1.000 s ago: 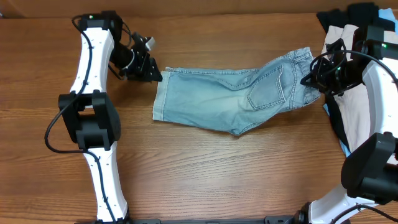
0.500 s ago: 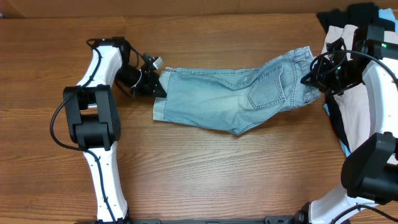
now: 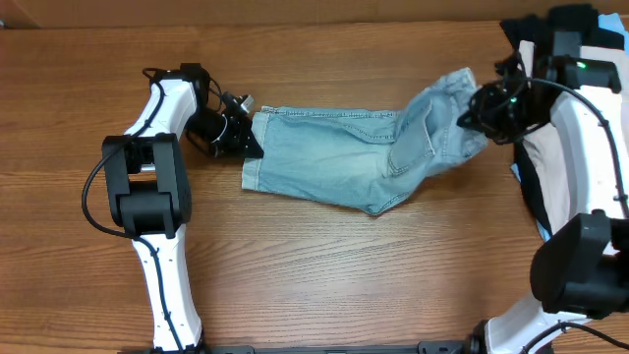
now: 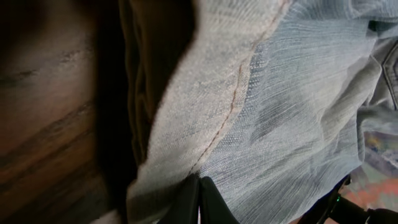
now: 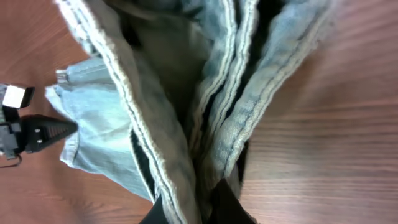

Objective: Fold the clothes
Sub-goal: 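Lift the waistband end with the right gripper and fold it leftward over the legs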

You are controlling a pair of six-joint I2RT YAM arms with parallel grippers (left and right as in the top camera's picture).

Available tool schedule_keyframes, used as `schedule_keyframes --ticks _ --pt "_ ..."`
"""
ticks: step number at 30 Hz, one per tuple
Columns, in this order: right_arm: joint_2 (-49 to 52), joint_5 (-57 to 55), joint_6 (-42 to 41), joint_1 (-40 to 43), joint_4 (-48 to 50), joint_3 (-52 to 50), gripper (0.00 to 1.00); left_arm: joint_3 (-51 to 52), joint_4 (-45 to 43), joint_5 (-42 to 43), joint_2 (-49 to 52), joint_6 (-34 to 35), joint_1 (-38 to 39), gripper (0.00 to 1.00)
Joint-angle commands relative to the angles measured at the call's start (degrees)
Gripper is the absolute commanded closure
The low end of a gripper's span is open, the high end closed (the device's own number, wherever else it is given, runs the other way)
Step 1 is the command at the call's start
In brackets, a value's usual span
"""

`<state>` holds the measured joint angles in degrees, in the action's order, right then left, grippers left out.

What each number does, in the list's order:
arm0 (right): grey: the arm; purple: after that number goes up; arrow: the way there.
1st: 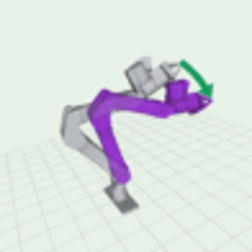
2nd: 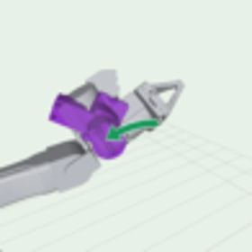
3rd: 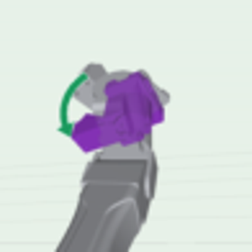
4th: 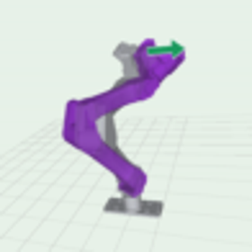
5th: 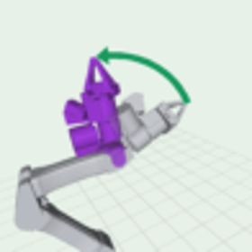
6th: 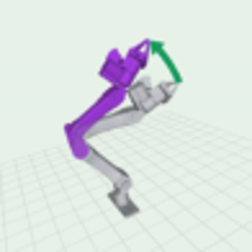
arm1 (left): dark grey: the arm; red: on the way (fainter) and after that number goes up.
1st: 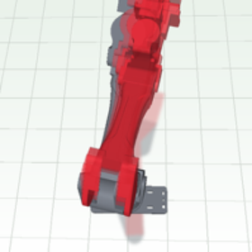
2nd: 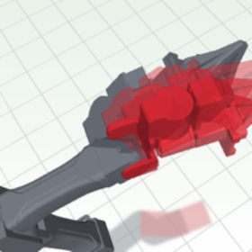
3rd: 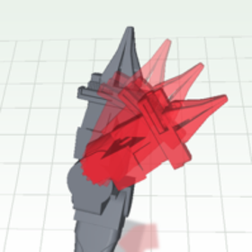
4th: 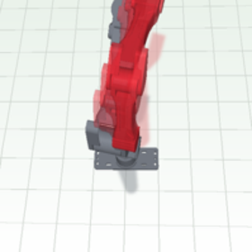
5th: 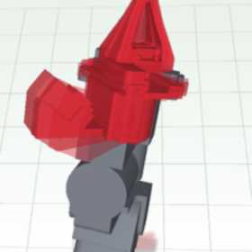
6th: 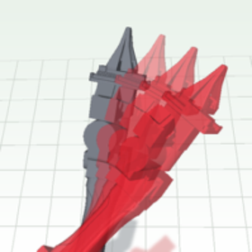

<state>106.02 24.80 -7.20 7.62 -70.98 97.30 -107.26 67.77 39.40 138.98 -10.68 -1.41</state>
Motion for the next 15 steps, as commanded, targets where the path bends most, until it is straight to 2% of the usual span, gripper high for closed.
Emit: schedule_keyframes --ticks 1,4,9,15 --pt "-1.88 0.28 -6.71 -5.40 2.14 3.96 0.96 0.72 -1.62 -5.53 -0.11 2.40 0.87 0.96" --pt "-1.88 -2.67 -11.43 -12.22 5.01 4.02 0.96 0.72 -1.84 -5.53 -0.11 2.60 1.66 0.96" --pt "-1.86 -2.93 -13.94 -20.76 8.28 4.02 0.96 0.72 -1.86 -6.38 -0.11 3.41 2.62 0.96" --pt "-0.74 -11.15 -20.26 -31.39 12.87 3.91 0.96 0.72 -1.86 -8.50 -0.11 4.57 3.48 0.96"
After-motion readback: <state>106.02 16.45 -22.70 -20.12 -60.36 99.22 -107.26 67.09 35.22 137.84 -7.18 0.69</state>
